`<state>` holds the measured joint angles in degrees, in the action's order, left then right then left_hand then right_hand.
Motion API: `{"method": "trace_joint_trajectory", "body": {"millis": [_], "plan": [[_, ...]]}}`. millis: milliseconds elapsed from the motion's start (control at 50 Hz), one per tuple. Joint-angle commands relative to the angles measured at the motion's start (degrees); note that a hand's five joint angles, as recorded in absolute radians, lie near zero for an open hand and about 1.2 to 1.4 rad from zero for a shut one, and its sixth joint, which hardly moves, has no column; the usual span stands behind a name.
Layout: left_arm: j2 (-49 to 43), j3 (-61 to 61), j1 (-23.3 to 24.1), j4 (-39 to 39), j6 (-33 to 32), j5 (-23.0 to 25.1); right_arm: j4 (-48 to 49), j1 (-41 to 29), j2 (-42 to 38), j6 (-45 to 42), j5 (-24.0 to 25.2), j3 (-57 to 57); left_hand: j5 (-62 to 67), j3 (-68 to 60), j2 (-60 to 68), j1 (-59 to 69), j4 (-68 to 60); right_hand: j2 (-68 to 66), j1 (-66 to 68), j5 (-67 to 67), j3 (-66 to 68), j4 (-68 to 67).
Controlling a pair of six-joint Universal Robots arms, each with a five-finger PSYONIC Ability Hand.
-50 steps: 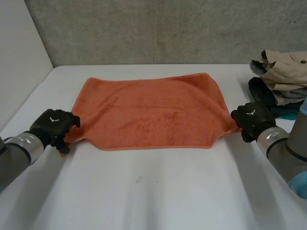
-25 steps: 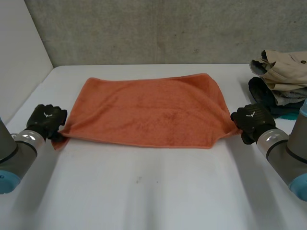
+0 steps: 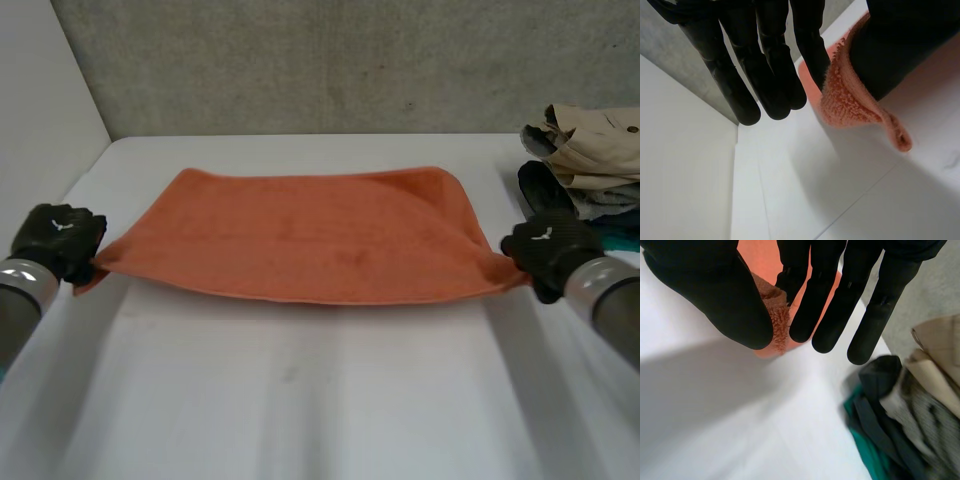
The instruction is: Fold the laundry.
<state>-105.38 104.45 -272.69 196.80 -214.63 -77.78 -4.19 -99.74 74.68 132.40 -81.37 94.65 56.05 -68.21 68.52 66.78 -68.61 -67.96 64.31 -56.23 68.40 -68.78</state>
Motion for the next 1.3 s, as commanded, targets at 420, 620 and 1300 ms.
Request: {"method": "trace_joint_trajectory", "body": {"millis": [420,620,1300], "plan": [[-5.05,-9.65,5.13,-1.6,-15.72,11.09,-11.21,3.25,-6.27,-4.27,-5.09,-18.58,13.95,-11.79,11.48,13.22,-11.39,-12.04,15.69,-13.77,11.6,-11.22],[-16.87,-49.59,12.18,5.95,-9.77,-0.7,17.87,-2.56,-12.98,8.13,-10.3,-41.92,13.95,-11.79,11.48,13.22,-11.39,-12.04,15.69,-13.77,11.6,-11.22],[-13.62,-13.5,8.93,18.36,9.77,1.49,15.11,-2.57,-20.19,9.28,-3.36,-21.8,13.95,-11.79,11.48,13.22,-11.39,-12.04,15.69,-13.77,11.6,-11.22]]}}
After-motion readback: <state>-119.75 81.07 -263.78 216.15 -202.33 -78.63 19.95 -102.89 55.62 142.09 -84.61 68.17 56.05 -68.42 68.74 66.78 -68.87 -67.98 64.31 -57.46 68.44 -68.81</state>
